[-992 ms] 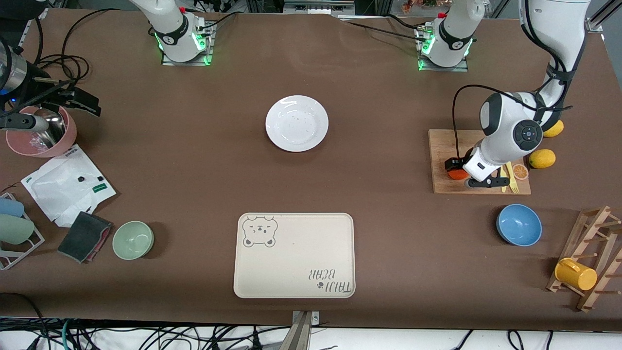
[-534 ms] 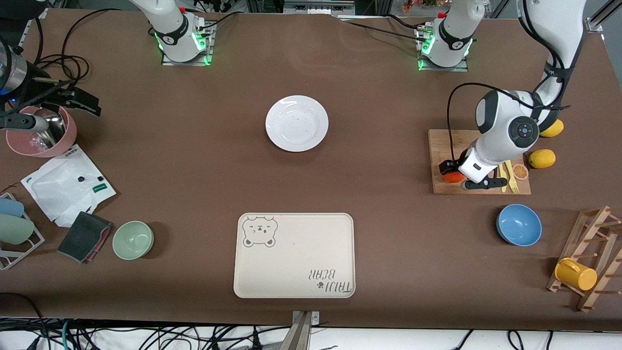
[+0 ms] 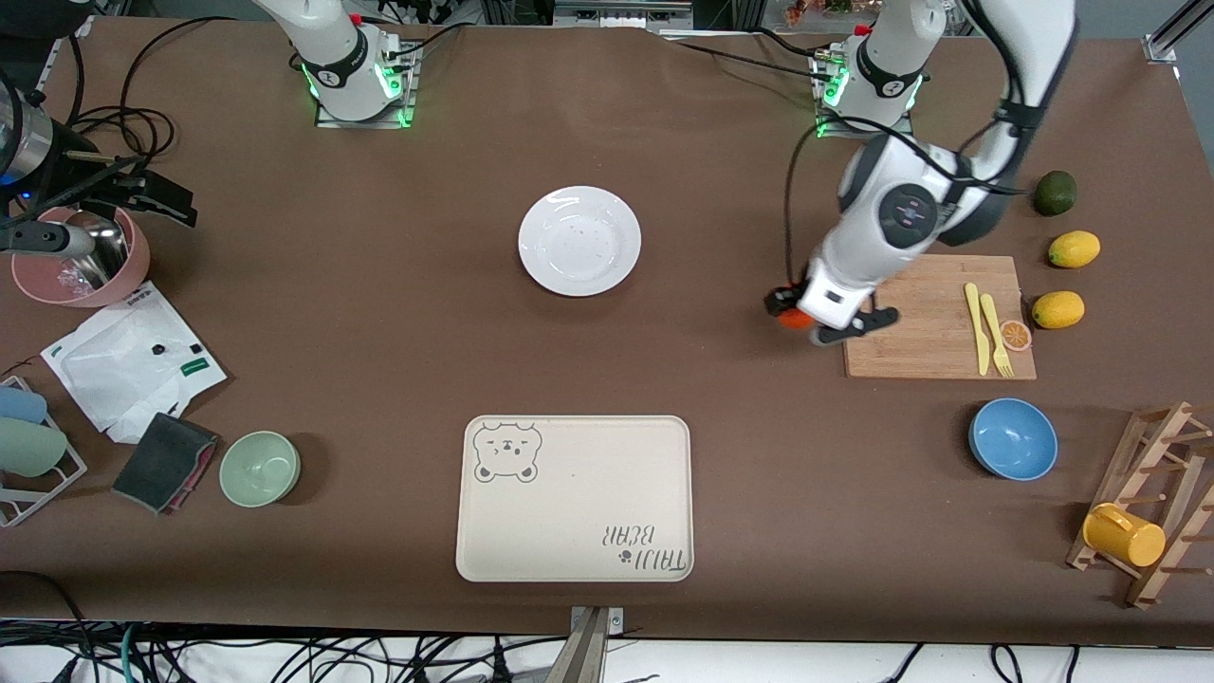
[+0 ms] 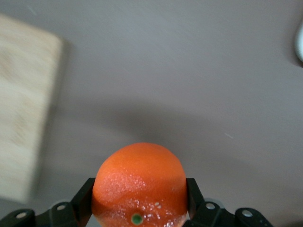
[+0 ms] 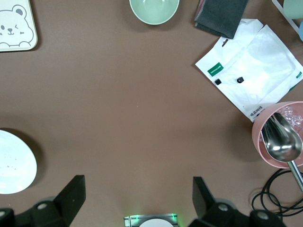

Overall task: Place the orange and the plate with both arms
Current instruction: 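Carry the orange with the left gripper over the white plate and lower it, then release the orange onto the plate while the right gripper reaches toward the plate, then grip the plate rim with the right gripper while the left gripper retracts, then slide the plate with the right gripper onto the bear placemat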

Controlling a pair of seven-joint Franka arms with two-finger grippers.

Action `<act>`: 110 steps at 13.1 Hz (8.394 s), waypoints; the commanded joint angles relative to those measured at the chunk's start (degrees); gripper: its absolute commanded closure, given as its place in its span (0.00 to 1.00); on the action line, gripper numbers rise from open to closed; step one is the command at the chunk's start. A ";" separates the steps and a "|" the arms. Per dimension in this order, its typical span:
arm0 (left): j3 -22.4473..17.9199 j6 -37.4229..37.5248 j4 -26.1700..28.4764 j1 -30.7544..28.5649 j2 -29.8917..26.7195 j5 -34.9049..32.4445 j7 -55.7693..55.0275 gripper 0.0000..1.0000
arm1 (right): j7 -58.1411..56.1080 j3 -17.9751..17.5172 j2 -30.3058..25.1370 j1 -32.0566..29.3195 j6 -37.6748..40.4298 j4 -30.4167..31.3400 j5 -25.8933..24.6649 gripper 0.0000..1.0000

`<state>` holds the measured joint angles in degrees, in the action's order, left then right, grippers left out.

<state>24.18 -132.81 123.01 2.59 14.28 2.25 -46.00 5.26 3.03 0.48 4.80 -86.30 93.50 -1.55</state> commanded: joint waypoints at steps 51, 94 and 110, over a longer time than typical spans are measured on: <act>-24.40 37.62 -33.91 7.75 -6.44 -6.30 40.78 0.00 | -15.97 -8.83 6.65 12.43 -48.85 43.75 53.47 0.00; -19.96 38.68 -28.26 -1.80 -10.33 -0.85 41.87 0.00 | -53.88 -16.39 22.55 17.00 -62.33 34.83 98.58 1.00; -19.96 38.68 -28.26 -1.89 -10.33 -0.85 41.87 0.00 | -50.71 -15.42 40.37 6.63 -59.78 1.18 96.83 1.00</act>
<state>4.41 -95.26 96.65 0.76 3.03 0.36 -4.03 -46.78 -11.85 35.78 12.71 -147.16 101.47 95.79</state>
